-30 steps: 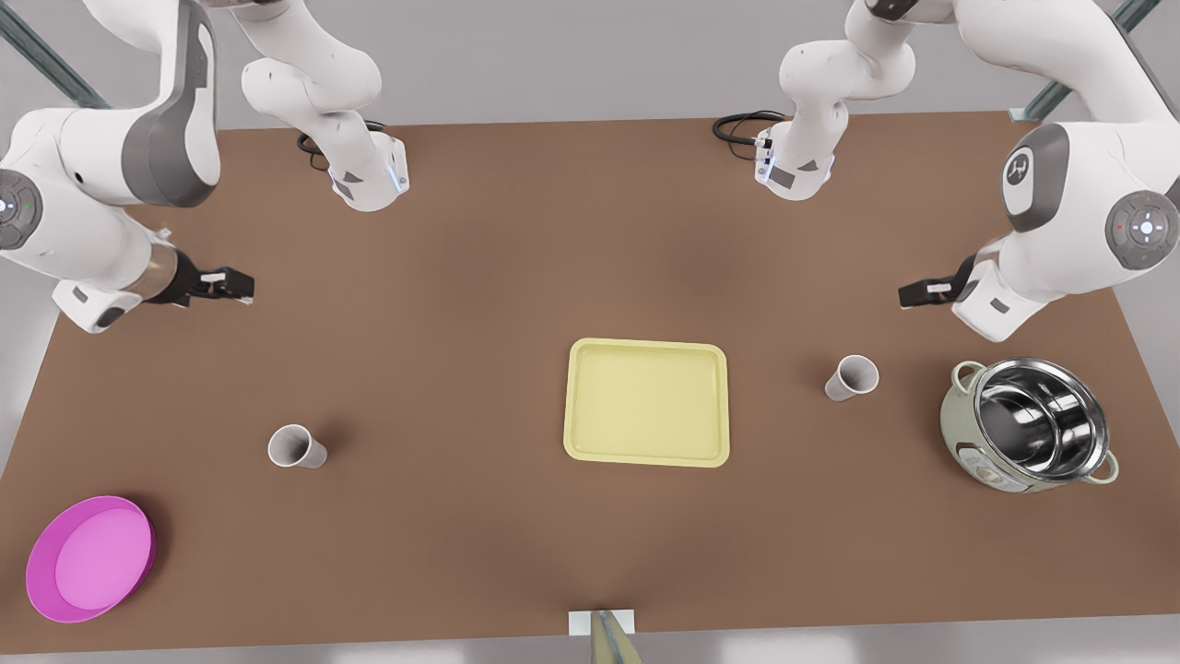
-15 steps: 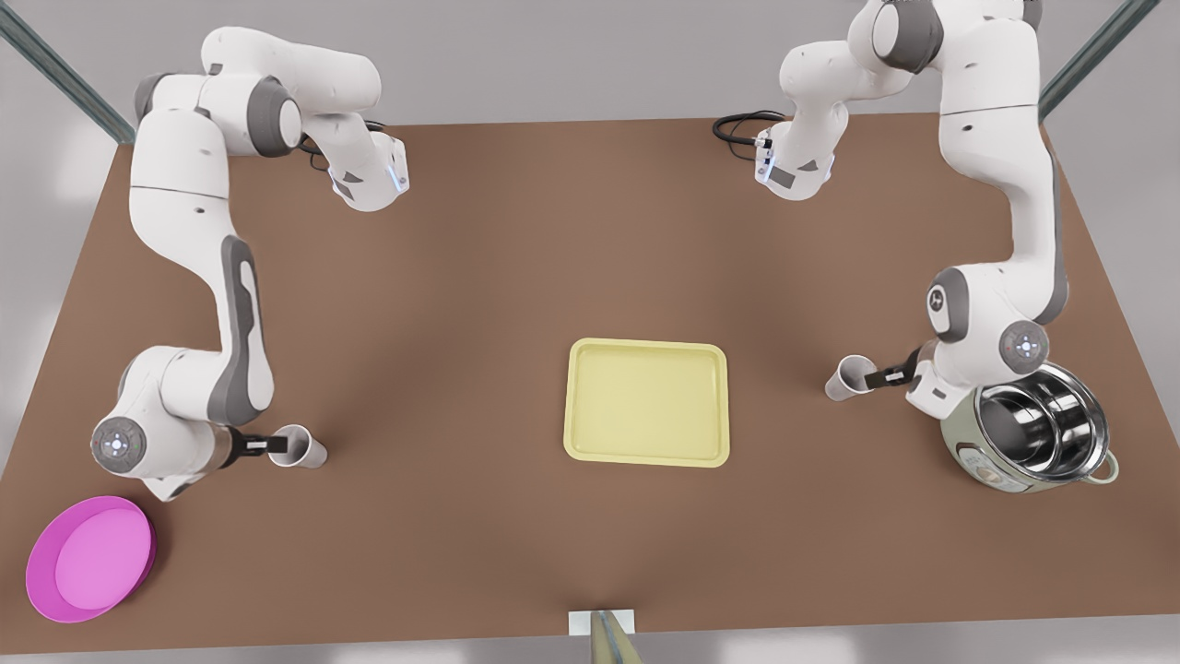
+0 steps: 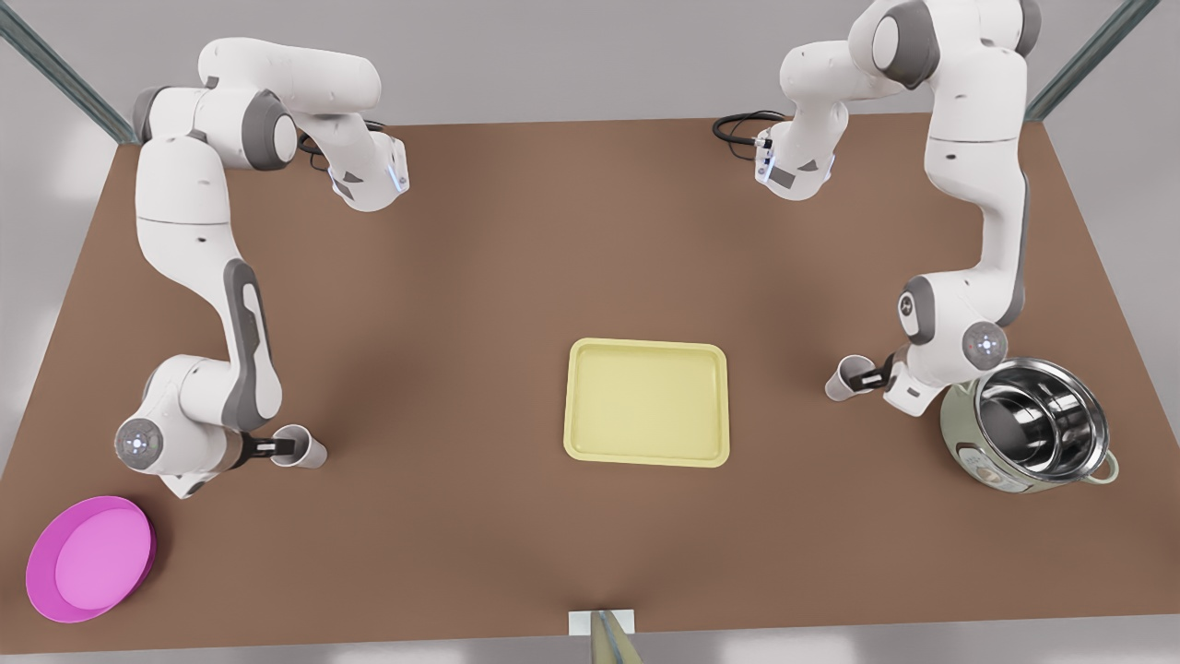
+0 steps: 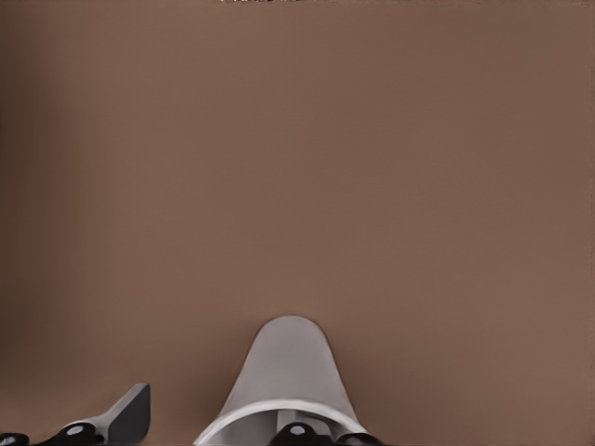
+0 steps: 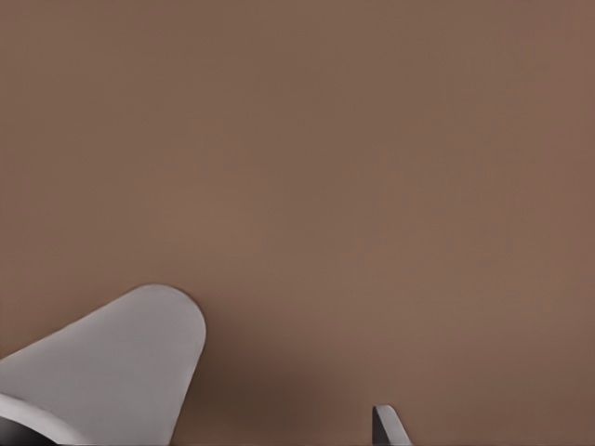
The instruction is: Use both arms to respectively pick up the white IKEA cups from the middle-left and middle-right positions, then place the white IKEA cups onto the middle-middle tray, ensuring that the cups remain upright and do not tip over
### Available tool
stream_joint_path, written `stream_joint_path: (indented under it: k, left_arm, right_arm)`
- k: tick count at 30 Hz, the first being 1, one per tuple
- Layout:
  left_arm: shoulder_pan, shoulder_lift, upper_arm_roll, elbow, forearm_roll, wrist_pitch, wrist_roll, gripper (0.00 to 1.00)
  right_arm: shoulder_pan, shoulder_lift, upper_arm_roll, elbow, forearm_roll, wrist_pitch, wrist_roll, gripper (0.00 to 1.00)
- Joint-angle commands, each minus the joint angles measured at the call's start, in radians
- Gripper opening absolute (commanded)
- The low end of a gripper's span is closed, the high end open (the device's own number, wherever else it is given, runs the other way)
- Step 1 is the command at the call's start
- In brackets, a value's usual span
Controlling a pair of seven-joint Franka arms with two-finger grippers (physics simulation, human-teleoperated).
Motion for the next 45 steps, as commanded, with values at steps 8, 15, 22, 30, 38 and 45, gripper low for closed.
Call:
stream_joint_path:
  k: [8, 15, 22, 30, 38, 45]
  left_arm:
    - [-0.029, -0.028, -0.005, 0.003, -0.048, 0.005, -0.030, 0.21]
    - [-0.176, 0.044, -0.184, 0.373, -0.036, -0.262, -0.474, 0.21]
    - [-0.347, 0.242, -0.187, 0.482, 0.019, 0.038, -0.866, 0.21]
    - [-0.328, 0.275, -0.209, 0.454, 0.021, 0.057, -0.864, 0.40]
    - [-0.310, 0.265, -0.209, 0.425, 0.024, 0.058, -0.860, 1.00]
    - [-0.259, 0.077, -0.209, 0.525, 0.059, -0.400, -0.828, 1.00]
  right_arm:
    - [0.011, -0.001, 0.004, 0.002, 0.002, 0.014, -0.080, 0.27]
    - [0.070, -0.011, 0.165, 0.119, 0.031, 0.013, -0.057, 0.21]
    - [0.392, -0.011, 0.187, 0.211, 0.051, 0.031, 0.377, 0.21]
    - [0.611, 0.117, 0.174, 0.360, 0.033, 0.080, 0.841, 0.21]
    - [0.657, 0.172, 0.177, 0.354, 0.035, 0.111, 0.841, 0.21]
    - [0.668, 0.180, 0.176, 0.341, 0.033, 0.146, 0.842, 1.00]
